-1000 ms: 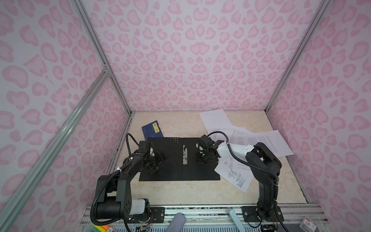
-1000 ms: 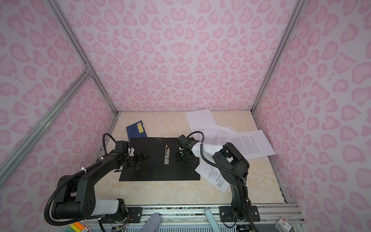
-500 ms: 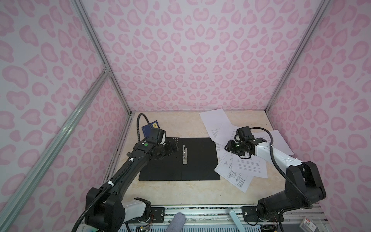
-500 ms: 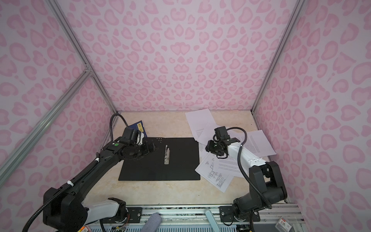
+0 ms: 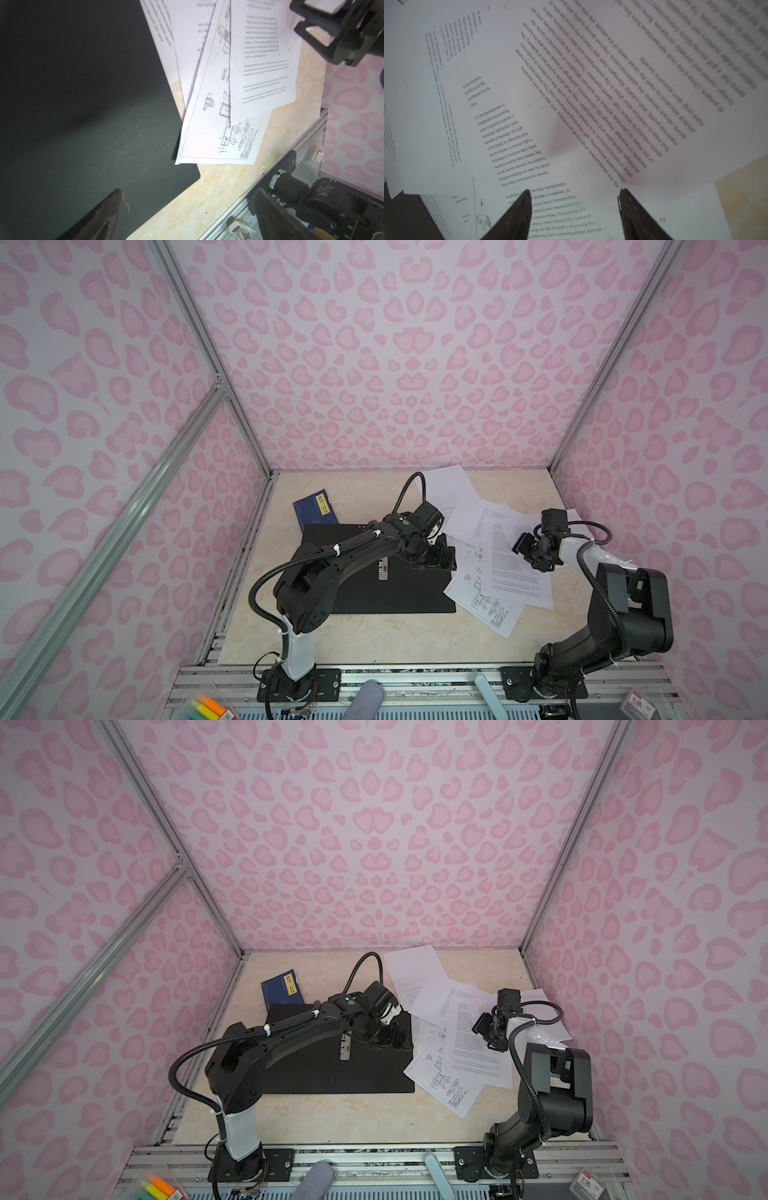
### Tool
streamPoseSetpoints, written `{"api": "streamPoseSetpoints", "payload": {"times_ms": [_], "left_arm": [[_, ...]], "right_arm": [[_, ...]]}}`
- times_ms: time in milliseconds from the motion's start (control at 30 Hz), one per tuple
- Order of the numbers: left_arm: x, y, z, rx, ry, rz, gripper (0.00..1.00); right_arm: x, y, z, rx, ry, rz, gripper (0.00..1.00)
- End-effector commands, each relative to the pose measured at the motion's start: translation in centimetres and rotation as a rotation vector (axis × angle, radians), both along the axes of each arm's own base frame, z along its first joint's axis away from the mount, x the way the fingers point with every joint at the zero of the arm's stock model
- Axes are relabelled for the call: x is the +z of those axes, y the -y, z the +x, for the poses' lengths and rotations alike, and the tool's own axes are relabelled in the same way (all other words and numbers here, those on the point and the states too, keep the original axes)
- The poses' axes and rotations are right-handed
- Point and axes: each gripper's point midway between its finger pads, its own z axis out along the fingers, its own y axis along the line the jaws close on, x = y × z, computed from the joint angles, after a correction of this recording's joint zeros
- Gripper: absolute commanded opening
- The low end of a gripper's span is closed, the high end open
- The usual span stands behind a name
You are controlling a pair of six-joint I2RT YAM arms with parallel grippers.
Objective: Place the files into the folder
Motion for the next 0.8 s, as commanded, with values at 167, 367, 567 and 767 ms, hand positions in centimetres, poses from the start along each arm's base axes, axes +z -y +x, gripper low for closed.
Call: {"api": "streamPoseSetpoints", "payload": {"times_ms": [167, 367, 567, 767], "left_arm": [[-3.8, 2.8, -2.4, -0.181, -0.128, -0.048, 0.89], [-6.1, 3.0, -2.9, -0.208, -0.162, -0.039, 0.85], [-6.8, 3.3, -3.4, -0.225, -0.187, -0.067, 0.77], [-6.5, 3.9, -3.6, -0.209, -0.213, -0.110, 0.59]], "right_arm": [[-0.8, -1.6, -0.4, 0.066, 0.011, 0.066, 0.67], [-0.8, -2.2, -0.3, 0.082, 0.011, 0.099, 0.67], [-1.3, -2.9, -0.2, 0.091, 0.005, 0.144, 0.66], [-1.8, -3.3, -0.1, 0.092, 0.002, 0.176, 0.65]]}}
